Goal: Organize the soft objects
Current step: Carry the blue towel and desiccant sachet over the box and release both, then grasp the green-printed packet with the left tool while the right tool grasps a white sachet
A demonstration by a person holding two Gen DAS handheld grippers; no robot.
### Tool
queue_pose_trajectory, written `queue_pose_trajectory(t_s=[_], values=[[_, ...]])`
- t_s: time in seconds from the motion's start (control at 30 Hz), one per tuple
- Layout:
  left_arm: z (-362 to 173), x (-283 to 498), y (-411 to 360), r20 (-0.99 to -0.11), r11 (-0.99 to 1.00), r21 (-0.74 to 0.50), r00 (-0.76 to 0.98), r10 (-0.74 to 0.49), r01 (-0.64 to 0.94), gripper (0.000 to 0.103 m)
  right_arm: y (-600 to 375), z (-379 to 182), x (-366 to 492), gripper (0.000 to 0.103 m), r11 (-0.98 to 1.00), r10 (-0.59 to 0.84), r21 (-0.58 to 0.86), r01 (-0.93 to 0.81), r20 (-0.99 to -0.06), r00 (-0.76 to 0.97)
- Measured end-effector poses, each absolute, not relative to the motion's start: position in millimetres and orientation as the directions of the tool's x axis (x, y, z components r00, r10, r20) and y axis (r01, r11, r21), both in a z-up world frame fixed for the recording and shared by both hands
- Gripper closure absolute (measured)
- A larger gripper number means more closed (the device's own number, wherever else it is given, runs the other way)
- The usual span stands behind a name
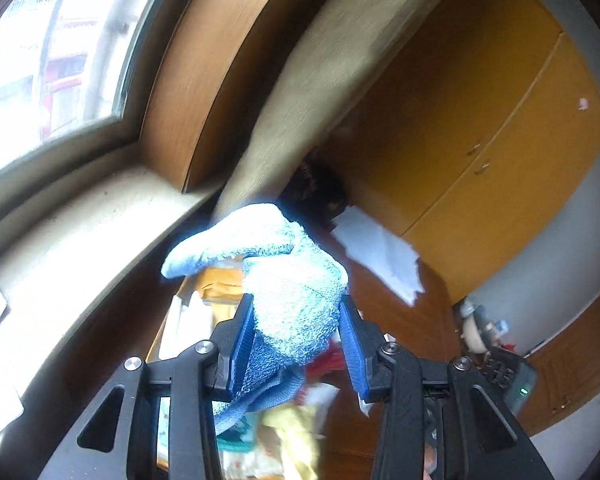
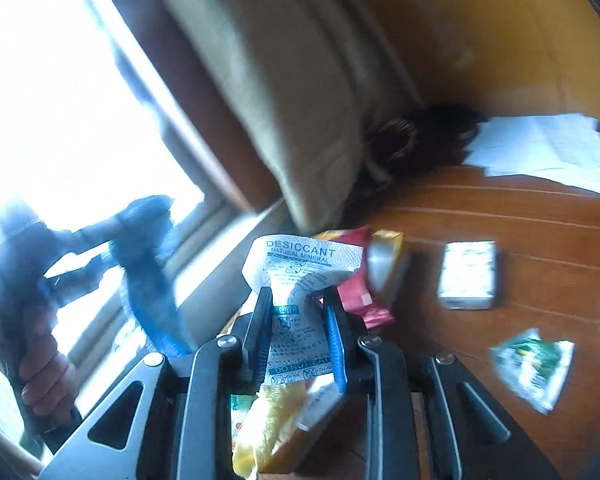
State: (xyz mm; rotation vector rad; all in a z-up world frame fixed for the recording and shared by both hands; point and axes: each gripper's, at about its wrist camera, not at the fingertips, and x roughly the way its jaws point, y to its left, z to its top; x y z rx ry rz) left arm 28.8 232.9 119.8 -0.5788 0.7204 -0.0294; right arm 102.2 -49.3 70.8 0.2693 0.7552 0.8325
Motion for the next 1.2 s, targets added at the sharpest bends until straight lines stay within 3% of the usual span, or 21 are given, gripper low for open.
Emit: queue_pose_trajectory(t_s=[0.2, 0.43, 0.57, 0.67, 0.77, 0.8, 0.83, 1.0, 1.2], values=[[57, 92, 239, -0.688, 0.819, -0.529, 0.679, -0.258, -0.224, 0.061, -5, 35, 100, 0.079, 0.673, 0.704, 0.413, -0.613, -0.613, 0.36], [17, 138, 241, -0.744, 0.821, -0.504, 0.618, -0.255, -0.268, 0.061, 17, 16, 84, 0.079, 0.678, 0.652, 0.318, -0.663, -0.678, 0.341], [-4, 146, 234, -0.762, 0.828, -0.495, 0.589, -0.269, -0.262, 0.054, 22, 9, 89, 0.078, 0.685, 0.64, 0.321, -0.654, -0.693, 0.331], [0, 136, 238, -0.752, 0.816, -0.515, 0.596, -0.282, -0.263, 0.048, 15, 10, 93, 0.073, 0.67, 0.672, 0.378, -0.639, -0.674, 0.307], [12, 121, 239, -0.728, 0.818, -0.517, 0.632, -0.265, -0.252, 0.033, 6, 15, 91, 0.053, 0.655, 0.702, 0.417, -0.63, -0.644, 0.303], [18, 114, 237, -0.718, 0.82, -0.516, 0.648, -0.254, -0.249, 0.031, 1, 18, 90, 0.042, 0.652, 0.713, 0.434, -0.621, -0.628, 0.31], [24, 107, 236, -0.708, 0.822, -0.515, 0.662, -0.248, -0.243, 0.031, -4, 20, 88, 0.038, 0.649, 0.725, 0.452, -0.612, -0.613, 0.315], [53, 59, 208, -0.658, 0.848, -0.487, 0.726, -0.199, -0.209, 0.029, -32, 26, 75, 0.038, 0.636, 0.755, 0.511, -0.578, -0.565, 0.333], [59, 33, 136, -0.631, 0.852, -0.518, 0.708, -0.317, -0.081, 0.025, -105, 35, 69, 0.037, 0.68, 0.734, 0.562, -0.471, -0.527, 0.429]])
